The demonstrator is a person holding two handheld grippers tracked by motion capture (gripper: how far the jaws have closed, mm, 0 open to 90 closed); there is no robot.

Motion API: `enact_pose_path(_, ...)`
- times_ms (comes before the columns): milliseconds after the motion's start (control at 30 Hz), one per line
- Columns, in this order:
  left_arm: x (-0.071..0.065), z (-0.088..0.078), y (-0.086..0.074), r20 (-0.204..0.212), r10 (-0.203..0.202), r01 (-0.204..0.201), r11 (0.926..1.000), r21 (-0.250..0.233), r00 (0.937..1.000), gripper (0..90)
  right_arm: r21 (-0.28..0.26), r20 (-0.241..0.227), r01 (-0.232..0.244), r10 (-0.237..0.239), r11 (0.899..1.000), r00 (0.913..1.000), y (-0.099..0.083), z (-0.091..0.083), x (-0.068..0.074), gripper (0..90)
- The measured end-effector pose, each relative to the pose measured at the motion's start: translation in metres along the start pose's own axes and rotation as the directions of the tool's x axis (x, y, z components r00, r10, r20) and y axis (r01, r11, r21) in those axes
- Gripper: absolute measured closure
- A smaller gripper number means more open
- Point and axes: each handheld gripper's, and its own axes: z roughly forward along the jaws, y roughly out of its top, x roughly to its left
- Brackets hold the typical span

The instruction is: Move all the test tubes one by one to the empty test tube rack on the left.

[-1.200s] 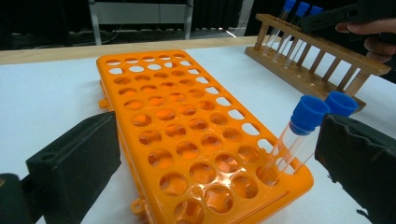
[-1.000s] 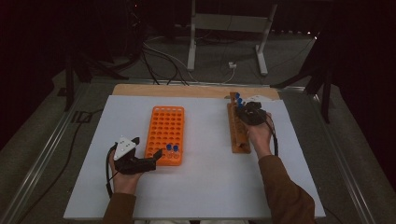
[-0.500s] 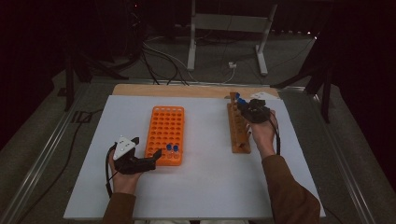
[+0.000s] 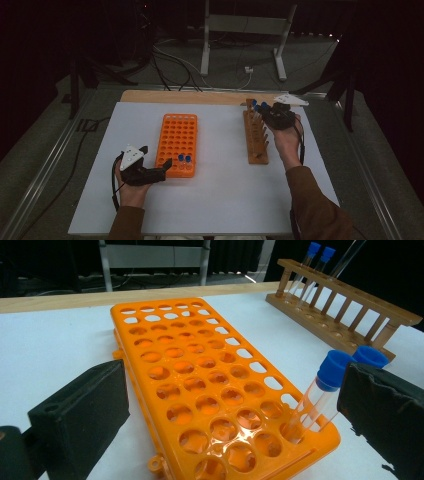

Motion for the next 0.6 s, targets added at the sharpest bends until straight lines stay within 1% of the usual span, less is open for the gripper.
enact_pose_path(67,0.0,0.0,0.0,0.0,0.0,0.0,1.0,-0.001,1.0,1.3,-0.007,-0.011,-0.003,0.002,1.0,0.9999,0.001,-0.003,0.001,76.9)
enact_pose_path(200,0.0,0.0,0.001,0.003,0.001,-0.001,1.0,-0.002,1.0,1.3,-0.012,-0.033,0.007,-0.008,1.0,0.9994,0.003,-0.008,0.005,76.9)
enact_pose_path(400,-0.001,-0.001,0.004,0.0,0.002,-0.002,0.9999,-0.012,1.0,1.3,-0.008,-0.08,0.044,-0.045,0.999,0.9958,0.005,-0.01,0.019,76.9)
enact_pose_path(533,-0.001,-0.002,0.006,-0.002,0.006,-0.006,0.9999,-0.012,1.0,1.3,0.007,-0.124,0.061,-0.06,0.998,0.9905,0.006,-0.01,0.029,76.8)
enact_pose_path(600,-0.002,-0.002,0.007,-0.007,0.01,-0.01,0.9999,-0.013,0.9999,1.3,0.012,-0.161,0.052,-0.049,0.999,0.9858,0.006,-0.009,0.035,76.8)
